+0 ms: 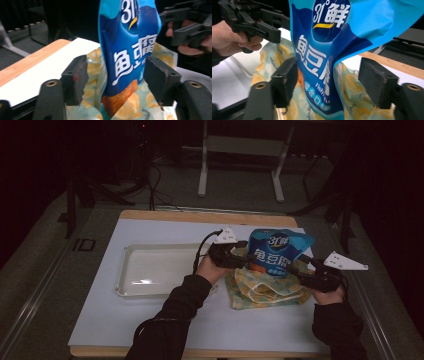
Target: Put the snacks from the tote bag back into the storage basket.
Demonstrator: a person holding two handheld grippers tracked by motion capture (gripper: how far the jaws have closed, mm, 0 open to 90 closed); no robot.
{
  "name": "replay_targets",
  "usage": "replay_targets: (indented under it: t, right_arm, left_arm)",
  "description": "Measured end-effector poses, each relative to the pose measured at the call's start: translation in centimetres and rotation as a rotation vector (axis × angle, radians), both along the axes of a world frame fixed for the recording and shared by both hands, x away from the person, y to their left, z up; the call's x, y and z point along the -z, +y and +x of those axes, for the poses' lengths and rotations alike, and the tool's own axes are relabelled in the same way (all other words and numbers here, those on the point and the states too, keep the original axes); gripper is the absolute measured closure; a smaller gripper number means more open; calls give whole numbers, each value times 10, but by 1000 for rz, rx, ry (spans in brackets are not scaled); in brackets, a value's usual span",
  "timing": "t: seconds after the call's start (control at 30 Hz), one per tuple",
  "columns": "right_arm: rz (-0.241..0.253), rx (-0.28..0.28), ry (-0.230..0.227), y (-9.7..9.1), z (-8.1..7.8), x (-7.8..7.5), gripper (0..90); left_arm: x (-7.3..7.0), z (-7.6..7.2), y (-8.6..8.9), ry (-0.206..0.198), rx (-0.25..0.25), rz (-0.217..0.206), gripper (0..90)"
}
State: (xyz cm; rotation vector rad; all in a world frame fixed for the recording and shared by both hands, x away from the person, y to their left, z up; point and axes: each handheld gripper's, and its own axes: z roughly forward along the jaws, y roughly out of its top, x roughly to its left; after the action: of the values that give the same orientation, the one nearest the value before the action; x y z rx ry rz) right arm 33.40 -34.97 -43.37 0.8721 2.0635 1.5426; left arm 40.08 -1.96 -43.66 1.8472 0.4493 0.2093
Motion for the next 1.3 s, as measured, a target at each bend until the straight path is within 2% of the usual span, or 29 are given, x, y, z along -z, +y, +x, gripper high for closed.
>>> replay_targets:
  t: [0.1, 0.17, 0.23, 0.37, 0.47, 0.53, 0.73, 0.93, 1.17, 1.3]
  right_arm:
    - [-9, -7, -2, 2, 3, 1, 403]
    - [-25, -6, -3, 4, 6, 2, 457]
    - [-32, -7, 3, 6, 8, 3, 519]
    - [-78, -2, -3, 9, 11, 4, 608]
    - [-91, -1, 7, 10, 11, 4, 684]
    - [-97, -3, 8, 11, 12, 5, 725]
    - [-106, 9, 11, 14, 12, 7, 821]
    - [-108, 26, 15, 18, 13, 7, 880]
    - [-139, 50, 19, 22, 12, 4, 895]
    - [-140, 51, 16, 22, 12, 0, 895]
  left_arm:
    - [1, 3, -3, 5, -9, 3, 396]
    - [4, 6, -6, 12, -10, 21, 436]
    - [4, 6, -7, 15, -14, 27, 437]
    - [6, 10, -11, 16, -7, 33, 494]
    - [8, 10, -15, 19, 10, 43, 570]
    - [11, 11, -18, 25, 23, 64, 664]
    - [11, 10, -20, 18, 21, 66, 785]
    - [10, 10, -21, 35, 16, 72, 861]
    - [5, 11, -23, 51, 4, 88, 880]
    - [2, 10, -23, 49, 2, 77, 880]
